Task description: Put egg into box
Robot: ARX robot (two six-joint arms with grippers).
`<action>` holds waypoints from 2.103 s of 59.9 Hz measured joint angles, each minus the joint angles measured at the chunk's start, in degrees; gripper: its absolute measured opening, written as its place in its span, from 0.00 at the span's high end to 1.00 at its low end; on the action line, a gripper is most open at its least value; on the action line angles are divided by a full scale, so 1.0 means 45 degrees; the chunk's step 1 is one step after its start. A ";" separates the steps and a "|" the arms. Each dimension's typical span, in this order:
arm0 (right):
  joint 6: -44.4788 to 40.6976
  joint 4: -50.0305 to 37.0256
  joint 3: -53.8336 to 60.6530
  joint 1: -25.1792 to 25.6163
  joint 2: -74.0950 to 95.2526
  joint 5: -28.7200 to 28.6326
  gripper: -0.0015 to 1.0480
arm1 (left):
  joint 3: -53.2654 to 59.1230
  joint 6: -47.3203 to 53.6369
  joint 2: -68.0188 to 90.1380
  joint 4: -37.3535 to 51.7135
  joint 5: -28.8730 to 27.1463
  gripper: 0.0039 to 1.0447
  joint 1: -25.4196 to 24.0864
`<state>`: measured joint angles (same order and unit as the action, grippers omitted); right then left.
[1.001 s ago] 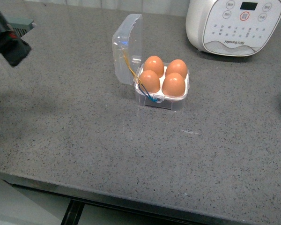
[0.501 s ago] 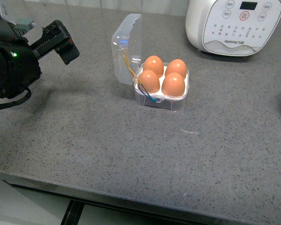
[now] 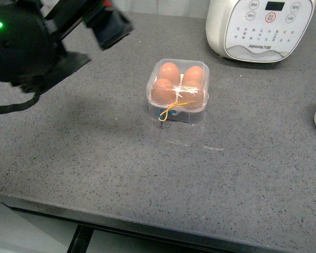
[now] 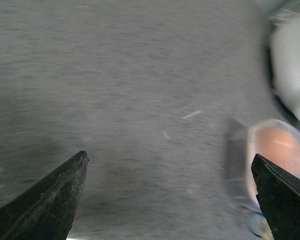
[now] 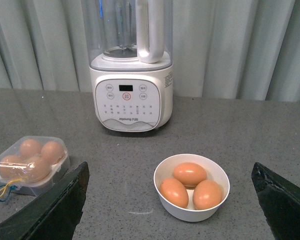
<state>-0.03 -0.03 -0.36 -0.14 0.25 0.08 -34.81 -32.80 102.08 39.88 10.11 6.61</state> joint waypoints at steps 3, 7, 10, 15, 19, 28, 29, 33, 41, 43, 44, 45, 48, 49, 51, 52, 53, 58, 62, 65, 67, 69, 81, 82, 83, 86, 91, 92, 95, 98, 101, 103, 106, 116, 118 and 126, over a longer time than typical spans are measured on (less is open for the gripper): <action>0.0000 0.0000 0.0000 0.0000 0.0000 -0.0010 0.09 | 0.0194 0.0063 0.0034 -0.0253 -0.0083 0.06 -0.0738; 0.0000 0.0000 0.0000 0.0000 0.0000 -0.0029 0.09 | 0.0408 0.0330 -0.0233 -0.0379 -0.0180 0.06 -0.1404; -0.0005 0.0000 0.0000 0.0000 0.0000 -0.0039 0.09 | 0.0651 0.0578 -0.0656 -0.0418 -0.0228 0.06 -0.1817; 0.0000 0.0000 0.0000 0.0000 0.0000 -0.0034 0.09 | 0.1379 0.1180 -0.1894 -0.0452 0.0155 0.06 -0.2589; 0.0000 0.0000 0.0000 0.0000 0.0000 -0.0015 0.09 | 0.2069 0.1574 -0.3050 -0.0772 0.0583 0.06 -0.3186; 0.0000 0.0000 0.0000 0.0000 0.0000 -0.0015 0.09 | 0.3706 0.2307 -0.6450 -0.2487 0.1953 0.06 -0.4639; 0.0000 0.0000 0.0000 0.0000 0.0000 -0.0024 0.09 | 0.3876 0.2385 -0.6926 -0.2783 0.2132 0.06 -0.4838; 0.0000 0.0000 0.0000 0.0000 0.0000 -0.0034 0.09 | 0.4347 0.2623 -0.8378 -0.3711 0.2477 0.06 -0.5425; 0.0000 0.0000 0.0000 0.0000 0.0000 -0.0029 0.09 | 0.6402 0.4877 -1.0263 -0.0646 0.1651 0.20 -0.5450; 0.0000 0.0000 0.0000 0.0000 0.0000 -0.0010 0.09 | 0.6844 0.5440 -1.0491 0.0476 0.1418 0.25 -0.5275; 0.0000 0.0000 0.0000 0.0000 0.0000 -0.0010 0.09 | 0.7057 0.5736 -1.0681 0.1035 0.1321 0.29 -0.5144; 0.0000 0.0000 0.0000 0.0000 0.0000 -0.0019 0.09 | 0.7130 0.5867 -1.0792 0.1239 0.1253 0.30 -0.5081; 0.0000 0.0000 0.0000 0.0000 0.0000 -0.0019 0.09 | 0.7242 0.6334 -1.1438 0.1477 0.0976 0.39 -0.4760; 0.0000 0.0000 0.0000 0.0000 0.0000 -0.0019 0.09 | 0.7252 0.6407 -1.1574 0.1457 0.0933 0.41 -0.4702; 0.0000 0.0000 0.0000 0.0000 0.0000 -0.0015 0.09 | 0.7295 0.6645 -1.2084 0.1209 0.0719 0.48 -0.4464; 0.0000 0.0000 0.0000 0.0000 0.0000 -0.0019 0.09 | 0.7310 0.6708 -1.2211 0.1127 0.0627 0.49 -0.4420; 0.0000 0.0000 0.0000 0.0000 0.0000 -0.0015 0.09 | 0.7354 0.6761 -1.2454 0.0942 0.0495 0.53 -0.4313; 0.0000 0.0000 0.0000 0.0000 0.0000 -0.0029 0.09 | 0.7548 0.6970 -1.3415 0.0068 0.0049 0.68 -0.3895; 0.0000 0.0000 0.0000 0.0000 0.0000 -0.0029 0.09 | 0.7616 0.7048 -1.4154 -0.0593 -0.0223 0.82 -0.3580; 0.0000 0.0000 0.0000 0.0000 0.0000 -0.0029 0.09 | 0.7616 0.7067 -1.4702 -0.1073 -0.0423 0.92 -0.3351; 0.0000 0.0000 0.0000 0.0000 0.0000 -0.0029 0.09 | 0.7621 0.7057 -1.5067 -0.1404 -0.0568 0.96 -0.3215; 0.0000 0.0000 0.0000 0.0000 0.0000 -0.0029 0.09 | 0.7621 0.7096 -1.5339 -0.1647 -0.0665 0.96 -0.3118; 0.0000 0.0000 0.0000 0.0000 0.0000 -0.0024 0.09 | 0.7621 0.7193 -1.7073 -0.3259 -0.2118 0.96 -0.1574; 0.0000 0.0000 0.0000 0.0000 0.0000 -0.0034 0.09 | 0.7626 0.7193 -1.7214 -0.3381 -0.2123 0.96 -0.1530; 0.0000 0.0000 0.0000 0.0000 0.0000 -0.0039 0.09 | 0.7626 0.7193 -1.7340 -0.3492 -0.2157 0.96 -0.1515; 0.0000 0.0000 0.0000 0.0000 0.0000 -0.0029 0.09 | 0.7626 0.7193 -1.7578 -0.3745 -0.2234 0.96 -0.1511; 0.0000 0.0000 0.0000 0.0000 0.0000 -0.0024 0.09 | 0.7626 0.7193 -1.8044 -0.4187 -0.2249 0.96 -0.1511; 0.0000 0.0000 0.0000 0.0000 0.0000 -0.0029 0.09 | 0.7626 0.7193 -1.8156 -0.4299 -0.2249 0.96 -0.1511; 0.0000 0.0000 0.0000 0.0000 0.0000 -0.0029 0.09 | 0.7626 0.7193 -1.8423 -0.4556 -0.2249 0.96 -0.1501; 0.0000 0.0000 0.0000 0.0000 0.0000 -0.0029 0.09 | 0.7626 0.7193 -1.8680 -0.4809 -0.2249 0.96 -0.1496; 0.0000 0.0000 0.0000 0.0000 0.0000 -0.0029 0.09 | 0.7626 0.7193 -1.8865 -0.4993 -0.2249 0.96 -0.1496; 0.0000 0.0000 0.0000 0.0000 0.0000 -0.0029 0.09 | 0.7626 0.7193 -1.9050 -0.5178 -0.2249 0.96 -0.1496; 0.0000 0.0000 0.0000 0.0000 0.0000 -0.0029 0.09 | 0.7626 0.7193 -1.9224 -0.5353 -0.2249 0.96 -0.1496; 0.0000 0.0000 0.0000 0.0000 0.0000 -0.0029 0.09 | 0.7626 0.7193 -1.9841 -0.5965 -0.2249 0.96 -0.1496; 0.0000 0.0000 0.0000 0.0000 0.0000 -0.0029 0.09 | 0.7626 0.7193 -1.9972 -0.6091 -0.2249 0.96 -0.1496; 0.0000 0.0000 0.0000 0.0000 0.0000 -0.0029 0.09 | 0.7626 0.7193 -2.0361 -0.6484 -0.2249 0.96 -0.1496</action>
<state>-0.03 -0.03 -0.36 -0.14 0.25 -0.05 -0.49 -0.43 10.46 10.70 -0.01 -0.12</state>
